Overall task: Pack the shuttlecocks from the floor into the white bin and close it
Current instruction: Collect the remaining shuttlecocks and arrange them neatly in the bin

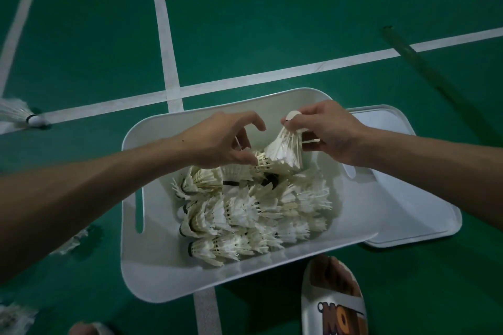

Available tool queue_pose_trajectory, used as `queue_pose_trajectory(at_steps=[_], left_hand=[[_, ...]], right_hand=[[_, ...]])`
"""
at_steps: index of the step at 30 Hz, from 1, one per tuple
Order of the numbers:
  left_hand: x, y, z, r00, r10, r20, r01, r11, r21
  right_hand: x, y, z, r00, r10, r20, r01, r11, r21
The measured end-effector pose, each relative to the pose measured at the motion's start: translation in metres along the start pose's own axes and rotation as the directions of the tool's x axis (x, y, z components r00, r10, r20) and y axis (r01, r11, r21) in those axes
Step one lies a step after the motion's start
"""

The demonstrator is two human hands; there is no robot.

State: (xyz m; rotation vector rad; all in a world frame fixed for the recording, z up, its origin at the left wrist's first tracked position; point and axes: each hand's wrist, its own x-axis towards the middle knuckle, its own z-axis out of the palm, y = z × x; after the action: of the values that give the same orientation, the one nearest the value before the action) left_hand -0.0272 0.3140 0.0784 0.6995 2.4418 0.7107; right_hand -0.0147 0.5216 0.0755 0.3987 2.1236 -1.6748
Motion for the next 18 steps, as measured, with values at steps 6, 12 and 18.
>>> queue_pose_trajectory(at_steps=[6,12,18], left_hand=[[0.003,0.004,-0.015,0.999,-0.009,-0.032,0.007,0.998,-0.069],[-0.007,0.000,-0.025,0.999,-0.008,0.031,0.011,0.994,-0.105],[-0.029,-0.010,-0.027,0.999,-0.041,0.028,0.043,0.998,-0.041]], right_hand=[[-0.001,0.003,-0.002,0.998,-0.056,0.024,0.058,0.989,-0.138],[-0.009,-0.001,0.006,0.979,-0.180,0.093,0.202,0.914,-0.352],[-0.019,-0.007,0.032,0.953,-0.138,0.268,0.262,0.817,-0.513]])
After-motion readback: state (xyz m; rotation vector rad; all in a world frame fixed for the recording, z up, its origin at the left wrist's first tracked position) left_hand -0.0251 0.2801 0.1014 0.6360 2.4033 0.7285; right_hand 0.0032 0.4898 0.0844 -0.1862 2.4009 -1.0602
